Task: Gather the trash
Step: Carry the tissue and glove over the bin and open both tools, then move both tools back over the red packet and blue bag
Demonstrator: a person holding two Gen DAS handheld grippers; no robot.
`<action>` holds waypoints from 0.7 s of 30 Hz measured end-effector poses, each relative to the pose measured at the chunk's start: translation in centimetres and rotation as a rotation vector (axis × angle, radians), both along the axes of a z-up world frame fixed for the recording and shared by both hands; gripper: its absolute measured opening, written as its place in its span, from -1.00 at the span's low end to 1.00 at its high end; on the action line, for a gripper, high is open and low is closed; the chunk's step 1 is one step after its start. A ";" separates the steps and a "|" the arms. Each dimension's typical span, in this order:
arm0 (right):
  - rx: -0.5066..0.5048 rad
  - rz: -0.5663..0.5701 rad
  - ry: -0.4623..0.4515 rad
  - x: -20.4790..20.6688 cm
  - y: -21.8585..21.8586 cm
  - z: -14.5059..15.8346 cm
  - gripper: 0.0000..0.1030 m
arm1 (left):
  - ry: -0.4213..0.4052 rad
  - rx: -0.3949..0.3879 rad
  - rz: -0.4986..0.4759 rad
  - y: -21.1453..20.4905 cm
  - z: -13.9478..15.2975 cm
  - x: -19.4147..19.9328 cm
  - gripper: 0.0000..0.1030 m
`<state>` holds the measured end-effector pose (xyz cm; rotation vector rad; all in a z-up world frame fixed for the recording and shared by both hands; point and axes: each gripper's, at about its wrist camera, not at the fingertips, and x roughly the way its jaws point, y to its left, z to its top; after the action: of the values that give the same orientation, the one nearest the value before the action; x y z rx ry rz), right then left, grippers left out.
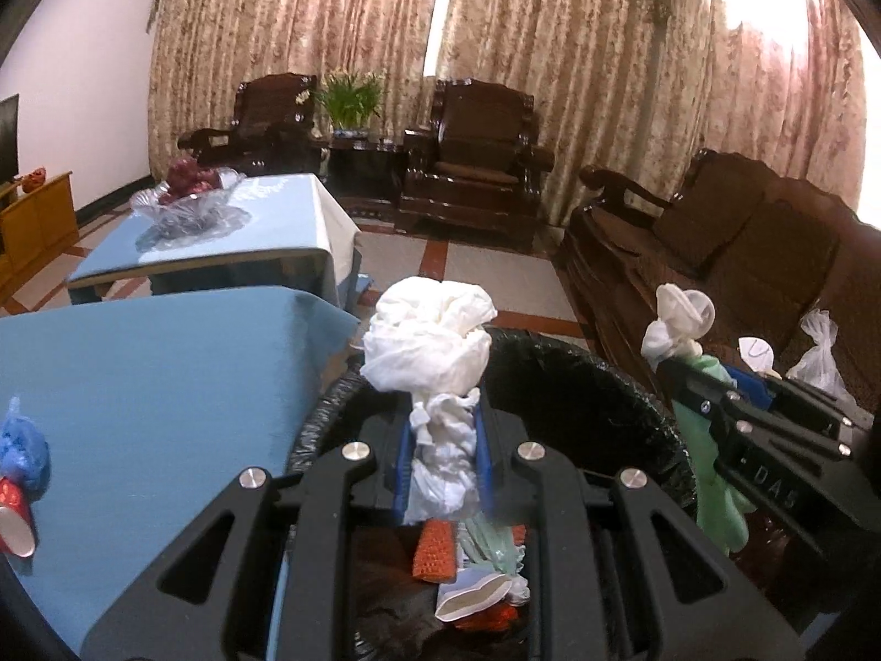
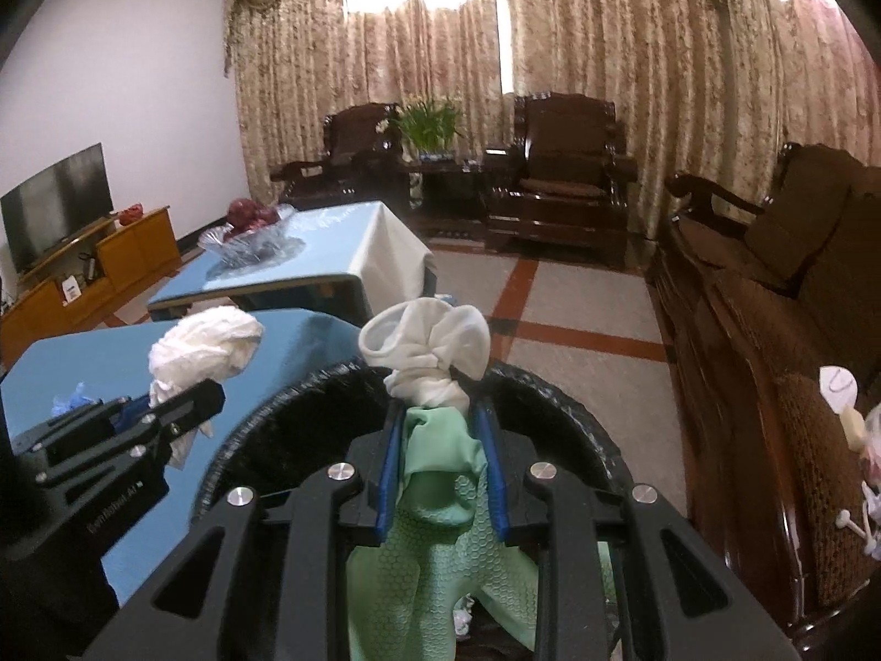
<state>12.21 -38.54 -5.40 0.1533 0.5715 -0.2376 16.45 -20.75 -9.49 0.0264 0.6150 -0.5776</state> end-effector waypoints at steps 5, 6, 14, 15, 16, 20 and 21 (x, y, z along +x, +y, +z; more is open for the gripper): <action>0.015 -0.016 0.034 0.8 -1.7 -1.7 -0.50 | 0.046 0.019 -0.019 -1.5 -1.6 1.3 -0.65; 0.017 -0.018 0.039 0.8 -2.0 -1.9 -0.50 | 0.049 0.025 -0.022 -1.9 -1.8 1.5 -0.65; 0.035 -0.038 0.085 1.4 -3.4 -4.1 -0.15 | 0.078 0.040 -0.061 -3.1 -2.8 2.9 -0.11; 0.035 -0.043 0.086 1.2 -3.5 -4.3 -0.09 | 0.073 0.039 -0.065 -2.9 -2.8 2.8 -0.05; 0.031 -0.051 0.083 1.0 -3.5 -4.3 0.13 | 0.072 0.039 -0.068 -2.9 -2.7 2.8 0.08; -0.006 -0.106 0.060 0.1 -4.0 -4.1 0.74 | 0.071 0.030 -0.062 -2.1 -2.5 2.8 0.27; -0.005 -0.110 0.057 -0.1 -4.0 -4.0 0.76 | 0.069 0.029 -0.058 -1.9 -2.4 2.9 0.29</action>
<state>12.12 -42.55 -9.39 0.1737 0.6195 -0.3508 19.31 -22.63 -11.86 0.0513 0.6917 -0.6277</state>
